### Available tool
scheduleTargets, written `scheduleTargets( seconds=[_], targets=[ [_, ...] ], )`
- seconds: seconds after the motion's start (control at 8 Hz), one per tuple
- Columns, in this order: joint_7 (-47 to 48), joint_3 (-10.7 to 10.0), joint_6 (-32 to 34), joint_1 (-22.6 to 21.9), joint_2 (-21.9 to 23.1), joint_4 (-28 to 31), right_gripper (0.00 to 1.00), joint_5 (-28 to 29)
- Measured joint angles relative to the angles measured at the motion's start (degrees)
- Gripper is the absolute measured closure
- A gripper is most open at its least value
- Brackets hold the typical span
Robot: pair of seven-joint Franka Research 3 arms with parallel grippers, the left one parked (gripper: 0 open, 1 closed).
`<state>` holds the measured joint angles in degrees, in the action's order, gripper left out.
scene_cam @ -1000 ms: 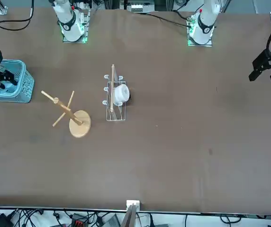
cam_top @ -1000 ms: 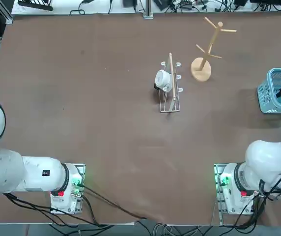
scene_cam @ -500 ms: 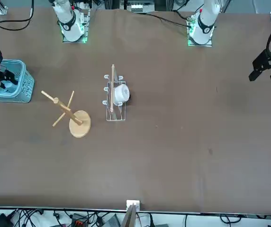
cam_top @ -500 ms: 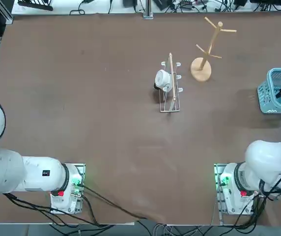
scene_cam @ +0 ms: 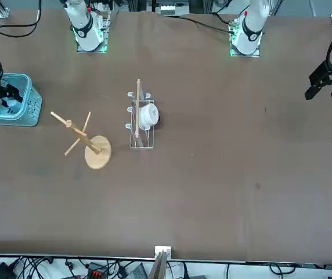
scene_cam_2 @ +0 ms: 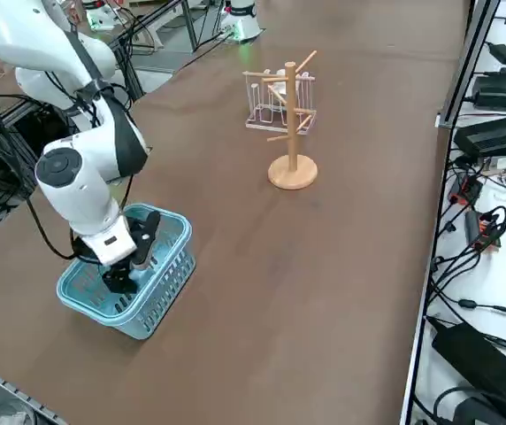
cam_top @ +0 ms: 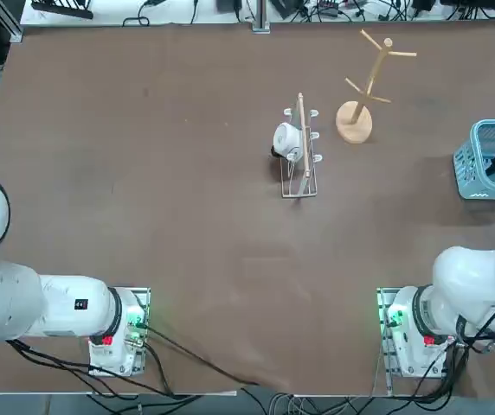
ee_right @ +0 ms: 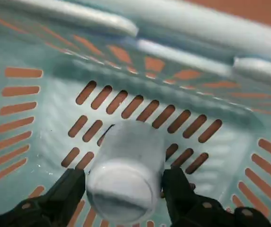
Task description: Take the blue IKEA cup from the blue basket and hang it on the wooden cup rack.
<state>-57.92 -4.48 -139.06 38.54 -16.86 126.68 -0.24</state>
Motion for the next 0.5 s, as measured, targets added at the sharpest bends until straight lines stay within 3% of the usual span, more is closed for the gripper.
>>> scheduleTargets(
  seconds=[0.5],
  targets=[
    [-0.35,0.0,1.27,0.18,0.0,0.0,0.0,0.03]
  ],
)
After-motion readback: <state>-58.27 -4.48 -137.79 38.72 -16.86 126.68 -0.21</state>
